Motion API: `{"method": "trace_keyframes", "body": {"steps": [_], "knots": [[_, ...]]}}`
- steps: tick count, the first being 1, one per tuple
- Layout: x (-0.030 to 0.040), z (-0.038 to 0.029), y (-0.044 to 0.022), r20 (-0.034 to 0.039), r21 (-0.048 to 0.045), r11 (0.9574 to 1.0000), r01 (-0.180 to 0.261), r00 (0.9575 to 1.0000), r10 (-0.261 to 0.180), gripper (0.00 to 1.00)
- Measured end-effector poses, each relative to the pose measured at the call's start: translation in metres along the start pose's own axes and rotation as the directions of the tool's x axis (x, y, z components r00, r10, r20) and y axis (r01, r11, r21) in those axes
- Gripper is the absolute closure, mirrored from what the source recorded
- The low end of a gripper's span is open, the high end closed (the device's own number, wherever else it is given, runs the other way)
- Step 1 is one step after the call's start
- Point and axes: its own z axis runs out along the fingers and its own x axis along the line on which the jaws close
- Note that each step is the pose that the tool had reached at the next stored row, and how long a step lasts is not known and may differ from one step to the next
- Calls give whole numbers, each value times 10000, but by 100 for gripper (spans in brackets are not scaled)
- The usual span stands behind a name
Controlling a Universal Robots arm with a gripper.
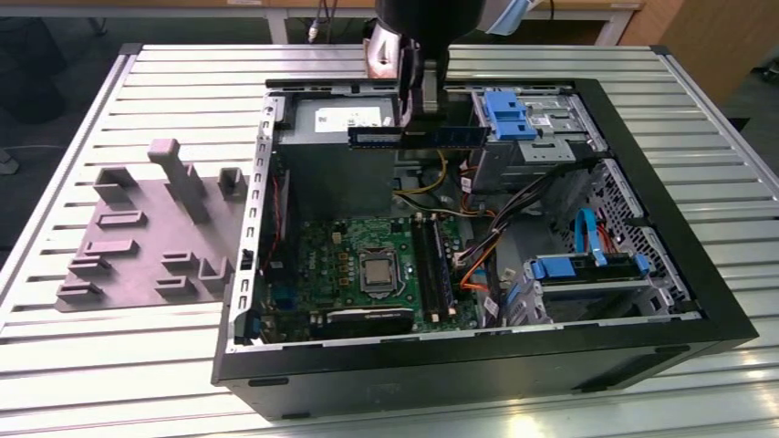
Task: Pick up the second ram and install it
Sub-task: 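Insert the second ram into the second slot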
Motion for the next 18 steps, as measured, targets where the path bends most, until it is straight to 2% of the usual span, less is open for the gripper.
{"method": "trace_keyframes", "body": {"steps": [10, 18], "knots": [[0, 7, 0, 0, 11, 9988, -498, 9988, 498, 85], [0, 11, 0, 6, 24, 9938, -1108, 9938, 1108, 85]]}}
